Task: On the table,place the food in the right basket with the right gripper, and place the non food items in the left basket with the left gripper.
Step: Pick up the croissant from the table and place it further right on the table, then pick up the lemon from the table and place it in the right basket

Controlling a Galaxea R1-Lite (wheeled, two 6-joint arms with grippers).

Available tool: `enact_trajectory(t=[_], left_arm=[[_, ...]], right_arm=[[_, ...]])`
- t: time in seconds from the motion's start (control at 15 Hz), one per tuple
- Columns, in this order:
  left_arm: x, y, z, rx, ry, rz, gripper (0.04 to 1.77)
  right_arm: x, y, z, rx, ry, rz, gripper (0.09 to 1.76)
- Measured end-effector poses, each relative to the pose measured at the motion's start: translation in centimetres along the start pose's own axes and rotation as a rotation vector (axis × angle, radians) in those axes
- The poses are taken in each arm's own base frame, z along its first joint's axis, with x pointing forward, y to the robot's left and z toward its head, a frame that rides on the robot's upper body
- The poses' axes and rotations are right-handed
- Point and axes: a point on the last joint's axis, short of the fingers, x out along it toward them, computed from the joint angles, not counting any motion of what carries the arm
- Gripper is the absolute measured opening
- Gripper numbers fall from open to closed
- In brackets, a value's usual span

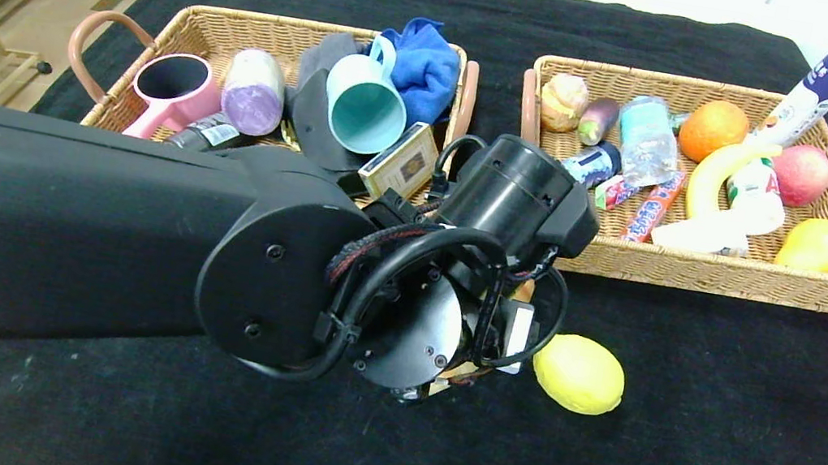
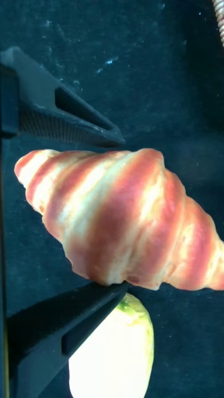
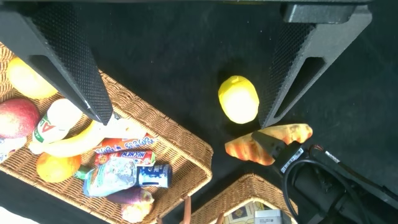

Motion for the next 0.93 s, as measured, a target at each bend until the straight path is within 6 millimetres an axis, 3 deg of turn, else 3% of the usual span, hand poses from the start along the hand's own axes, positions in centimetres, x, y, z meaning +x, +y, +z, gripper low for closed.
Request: enact_trajectory(t=[0.47, 0.67, 0.93], left_arm=[[-2.2, 0.4, 0.7, 0.045, -0.049, 0.009, 1.63], [-4.8, 0.7, 0.5, 0.101, -0.067, -0.020, 1.66], [-8.7, 2.2, -1.5, 0.233, -0.062, -0.057, 1.68]], right_arm=[[0.1, 0.1, -0.1, 0.001, 0.006, 0.008, 1.71], [0.5, 0.1, -0.3, 0.003, 0.023, 0.005, 1.71], [1.6, 0.1, -1.1, 0.009, 0.081, -0.001, 1.71]])
